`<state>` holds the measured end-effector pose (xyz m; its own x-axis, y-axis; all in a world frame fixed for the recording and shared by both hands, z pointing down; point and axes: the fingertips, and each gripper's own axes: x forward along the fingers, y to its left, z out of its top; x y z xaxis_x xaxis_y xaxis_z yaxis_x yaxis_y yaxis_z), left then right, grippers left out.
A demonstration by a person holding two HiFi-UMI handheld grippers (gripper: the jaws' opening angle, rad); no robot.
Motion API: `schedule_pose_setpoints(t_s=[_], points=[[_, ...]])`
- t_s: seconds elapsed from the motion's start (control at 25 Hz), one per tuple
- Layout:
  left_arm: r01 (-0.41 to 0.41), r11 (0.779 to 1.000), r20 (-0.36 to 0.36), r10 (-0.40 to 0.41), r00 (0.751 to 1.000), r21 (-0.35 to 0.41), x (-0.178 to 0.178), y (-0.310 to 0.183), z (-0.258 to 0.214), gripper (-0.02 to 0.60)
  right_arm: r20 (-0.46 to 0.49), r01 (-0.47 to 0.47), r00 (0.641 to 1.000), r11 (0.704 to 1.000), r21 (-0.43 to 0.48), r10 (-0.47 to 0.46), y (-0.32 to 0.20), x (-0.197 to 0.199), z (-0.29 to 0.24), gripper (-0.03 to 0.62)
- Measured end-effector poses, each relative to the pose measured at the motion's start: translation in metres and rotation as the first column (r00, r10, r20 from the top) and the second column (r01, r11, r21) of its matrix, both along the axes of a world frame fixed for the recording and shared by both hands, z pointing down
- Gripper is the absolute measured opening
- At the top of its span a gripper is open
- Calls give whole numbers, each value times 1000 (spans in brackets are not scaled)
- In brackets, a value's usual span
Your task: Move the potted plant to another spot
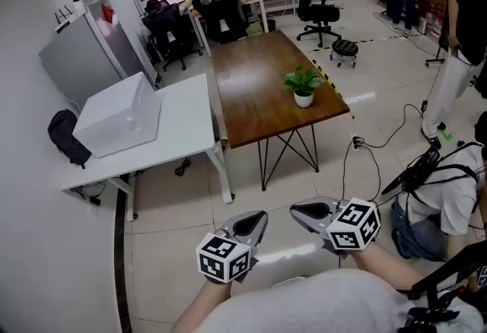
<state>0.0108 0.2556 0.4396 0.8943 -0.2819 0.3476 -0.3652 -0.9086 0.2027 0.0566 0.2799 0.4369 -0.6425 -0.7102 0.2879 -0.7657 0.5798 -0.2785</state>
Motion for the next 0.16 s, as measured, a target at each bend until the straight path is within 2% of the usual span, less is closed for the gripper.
schedule_pose_setpoints(t_s=[0.16], points=[[-29,1000,-4,29,1000,-10,0,12,-1,-3,-3,-26,1000,1000,-14,26,6,2,-1,5]])
